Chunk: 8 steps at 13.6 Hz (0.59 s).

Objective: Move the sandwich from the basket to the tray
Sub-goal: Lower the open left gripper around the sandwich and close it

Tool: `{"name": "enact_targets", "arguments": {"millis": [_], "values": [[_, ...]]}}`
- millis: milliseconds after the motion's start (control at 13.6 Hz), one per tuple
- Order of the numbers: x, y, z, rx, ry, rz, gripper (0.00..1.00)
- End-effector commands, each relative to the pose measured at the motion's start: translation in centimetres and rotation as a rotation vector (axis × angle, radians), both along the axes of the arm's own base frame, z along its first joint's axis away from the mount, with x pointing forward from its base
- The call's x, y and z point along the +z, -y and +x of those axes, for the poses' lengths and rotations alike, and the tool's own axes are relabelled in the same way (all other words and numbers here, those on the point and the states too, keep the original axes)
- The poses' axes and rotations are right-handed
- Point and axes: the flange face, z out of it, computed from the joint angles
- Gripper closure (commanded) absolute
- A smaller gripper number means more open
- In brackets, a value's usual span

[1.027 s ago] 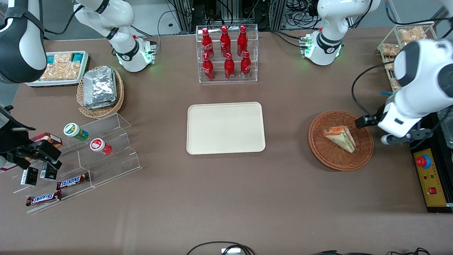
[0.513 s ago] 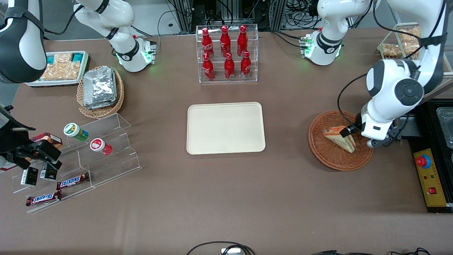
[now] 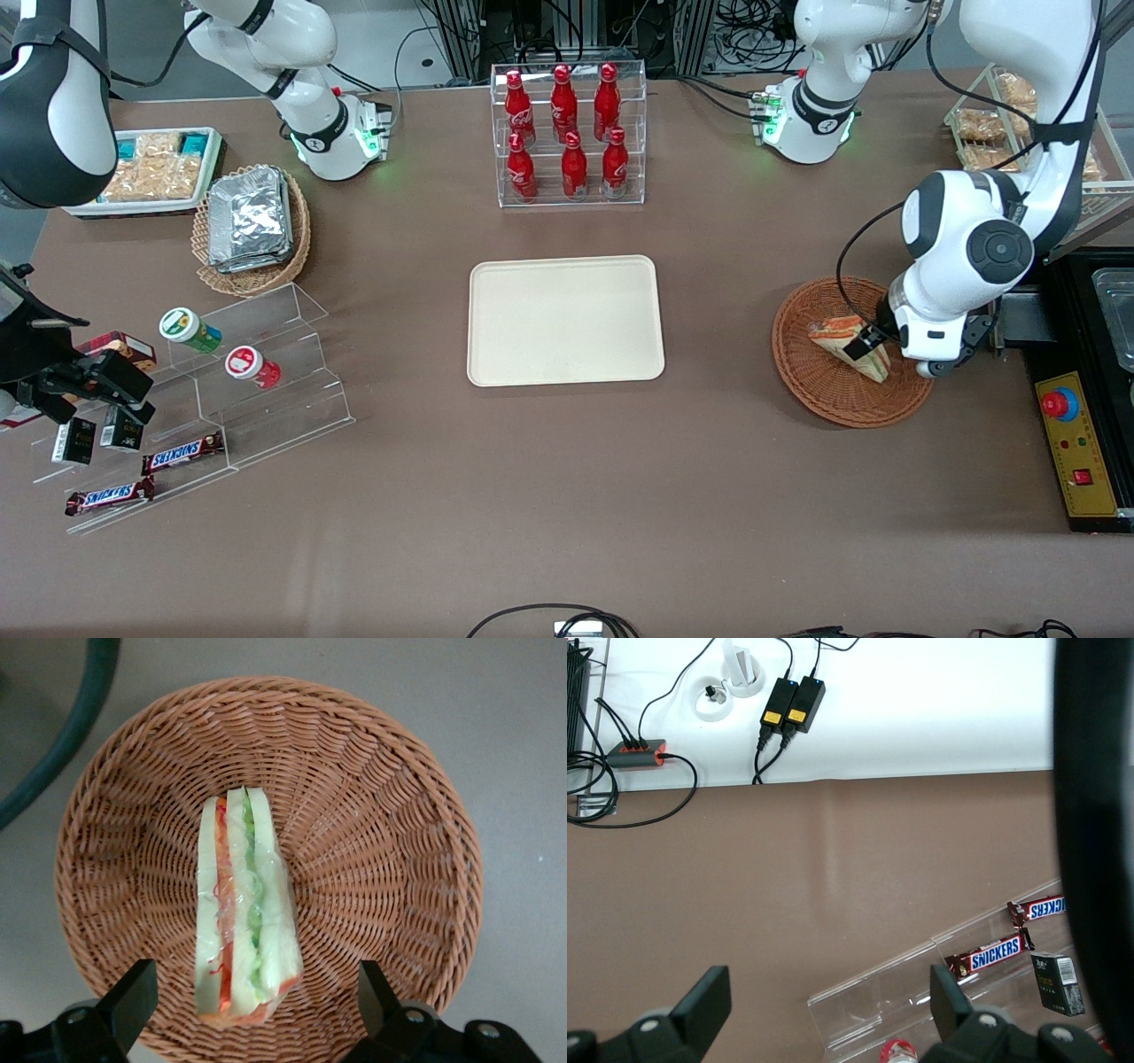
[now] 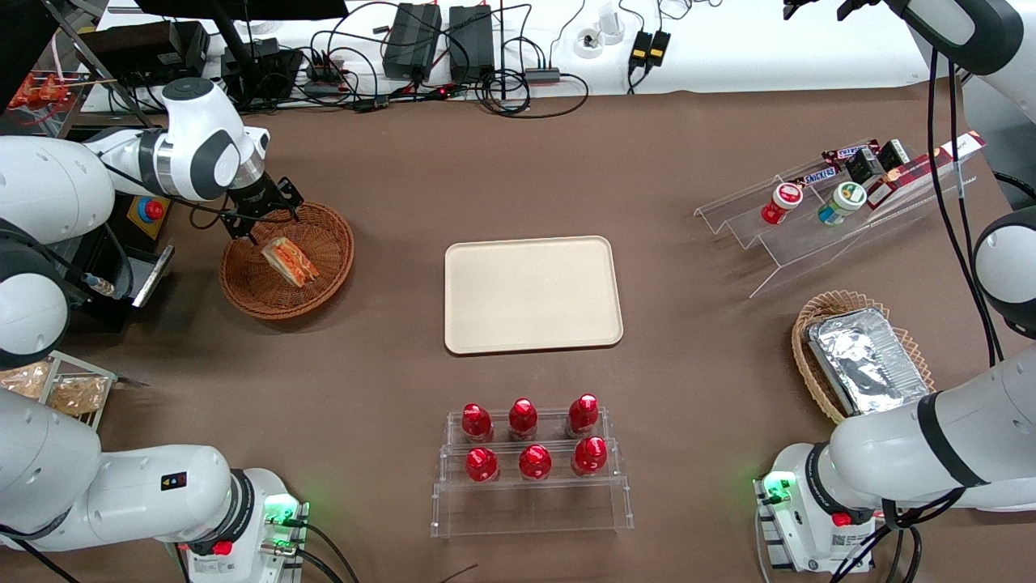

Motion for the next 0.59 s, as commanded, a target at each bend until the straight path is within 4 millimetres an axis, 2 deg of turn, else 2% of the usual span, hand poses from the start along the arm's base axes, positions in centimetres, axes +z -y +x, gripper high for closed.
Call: {"name": "enact_targets", "arguments": {"millis": [0, 513], "values": [[-1.9, 0.0, 0.2, 0.093, 0.009, 0.006, 0.0], [-4.6, 0.0, -0.8, 0.153, -0.003, 0.003, 0.0]]}}
